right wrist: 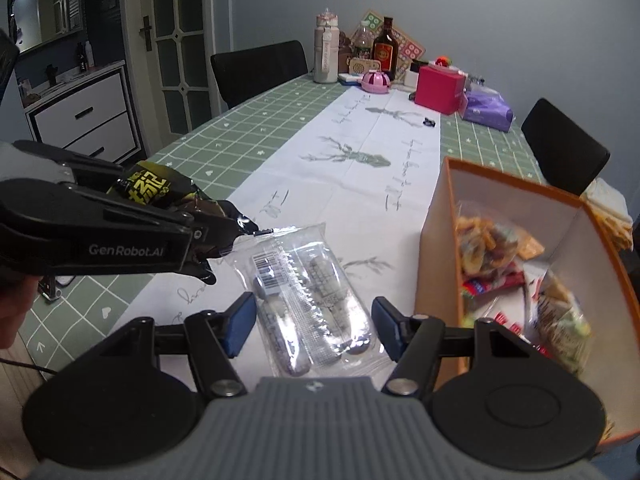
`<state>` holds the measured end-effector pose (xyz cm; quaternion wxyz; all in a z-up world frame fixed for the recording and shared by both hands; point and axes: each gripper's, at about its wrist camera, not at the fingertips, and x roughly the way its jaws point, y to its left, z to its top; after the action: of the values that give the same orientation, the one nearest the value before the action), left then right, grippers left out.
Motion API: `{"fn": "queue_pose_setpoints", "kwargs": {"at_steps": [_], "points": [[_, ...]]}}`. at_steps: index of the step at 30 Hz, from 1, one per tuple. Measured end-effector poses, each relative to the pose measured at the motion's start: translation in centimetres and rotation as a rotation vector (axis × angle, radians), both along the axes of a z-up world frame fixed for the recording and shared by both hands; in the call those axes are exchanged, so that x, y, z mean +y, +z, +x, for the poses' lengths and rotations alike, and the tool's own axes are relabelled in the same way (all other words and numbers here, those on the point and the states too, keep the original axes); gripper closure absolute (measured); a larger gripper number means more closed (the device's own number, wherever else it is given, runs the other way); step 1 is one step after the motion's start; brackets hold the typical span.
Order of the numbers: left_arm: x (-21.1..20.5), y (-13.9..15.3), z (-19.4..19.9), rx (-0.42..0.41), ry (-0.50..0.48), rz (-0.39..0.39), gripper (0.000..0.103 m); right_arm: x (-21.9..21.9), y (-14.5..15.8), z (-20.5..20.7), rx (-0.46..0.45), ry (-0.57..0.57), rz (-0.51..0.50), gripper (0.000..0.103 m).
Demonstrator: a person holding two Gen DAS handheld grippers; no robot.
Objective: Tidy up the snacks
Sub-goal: 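Carry the chocolate packet and candy bag over the orange box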
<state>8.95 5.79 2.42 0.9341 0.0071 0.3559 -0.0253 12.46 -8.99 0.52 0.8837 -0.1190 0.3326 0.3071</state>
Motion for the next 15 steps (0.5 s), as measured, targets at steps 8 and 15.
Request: {"fn": "queue_pose_setpoints", "kwargs": {"at_steps": [8,15], "points": [[-3.0,3.3,2.5,-0.036,-0.107,0.055,0.066,-3.2,3.0,2.4,-0.011,-0.021,-0.008,0.042],[-6.9,4.8,5.2,-0.06,-0.205,0.113,0.066,-7.1,4.7,4.8,-0.022,-0.089,-0.058,0.042]]}}
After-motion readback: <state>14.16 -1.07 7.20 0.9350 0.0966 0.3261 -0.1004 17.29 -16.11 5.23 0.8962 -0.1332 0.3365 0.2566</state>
